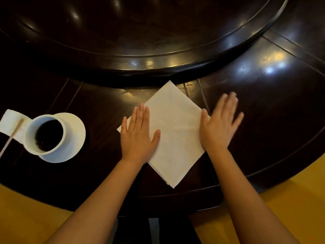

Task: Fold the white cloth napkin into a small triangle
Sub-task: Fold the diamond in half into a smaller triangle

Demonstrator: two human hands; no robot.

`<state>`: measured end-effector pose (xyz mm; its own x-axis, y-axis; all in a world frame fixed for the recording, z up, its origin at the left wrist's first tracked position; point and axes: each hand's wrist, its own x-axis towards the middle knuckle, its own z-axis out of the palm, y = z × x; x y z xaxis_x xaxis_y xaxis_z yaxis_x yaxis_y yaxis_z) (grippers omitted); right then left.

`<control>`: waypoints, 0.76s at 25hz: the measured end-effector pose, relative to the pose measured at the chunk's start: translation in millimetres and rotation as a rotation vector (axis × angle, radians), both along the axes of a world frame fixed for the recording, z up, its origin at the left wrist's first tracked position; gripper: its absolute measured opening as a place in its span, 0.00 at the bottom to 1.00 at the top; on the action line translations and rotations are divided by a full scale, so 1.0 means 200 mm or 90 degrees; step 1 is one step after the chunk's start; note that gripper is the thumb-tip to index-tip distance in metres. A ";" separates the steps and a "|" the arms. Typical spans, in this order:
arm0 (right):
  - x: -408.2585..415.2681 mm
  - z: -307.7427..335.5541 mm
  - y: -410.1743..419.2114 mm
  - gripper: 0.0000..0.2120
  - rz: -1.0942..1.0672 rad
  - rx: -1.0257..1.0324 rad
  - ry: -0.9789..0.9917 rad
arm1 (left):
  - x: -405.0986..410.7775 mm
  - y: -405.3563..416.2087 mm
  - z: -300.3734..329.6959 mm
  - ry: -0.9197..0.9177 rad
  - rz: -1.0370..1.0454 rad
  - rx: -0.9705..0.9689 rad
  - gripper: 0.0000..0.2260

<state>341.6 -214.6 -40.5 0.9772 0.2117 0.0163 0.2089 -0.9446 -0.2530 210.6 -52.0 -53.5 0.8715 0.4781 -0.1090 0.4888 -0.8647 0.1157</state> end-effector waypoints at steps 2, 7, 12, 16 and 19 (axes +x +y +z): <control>0.00 0.03 0.13 0.29 0.353 0.014 -0.044 | 0.00 0.01 -0.01 -0.014 0.001 -0.004 0.33; 0.15 0.00 0.33 0.25 0.777 -0.081 0.080 | 0.00 0.01 -0.01 -0.004 -0.008 0.013 0.33; 0.38 0.00 0.37 0.28 0.808 -0.143 0.040 | -0.02 0.01 0.01 -0.004 -0.124 -0.005 0.33; 0.39 -0.01 0.39 0.29 0.783 -0.168 0.028 | -0.08 0.00 0.03 0.012 -0.476 -0.060 0.28; 0.38 0.00 0.39 0.32 0.755 -0.173 0.036 | -0.13 -0.01 0.05 0.021 -0.655 -0.065 0.24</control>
<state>418.6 -136.4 -40.3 0.1730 0.9638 -0.2030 0.9735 -0.1986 -0.1134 184.5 -53.3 -44.2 0.8493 -0.5095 -0.1380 -0.4773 -0.8530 0.2112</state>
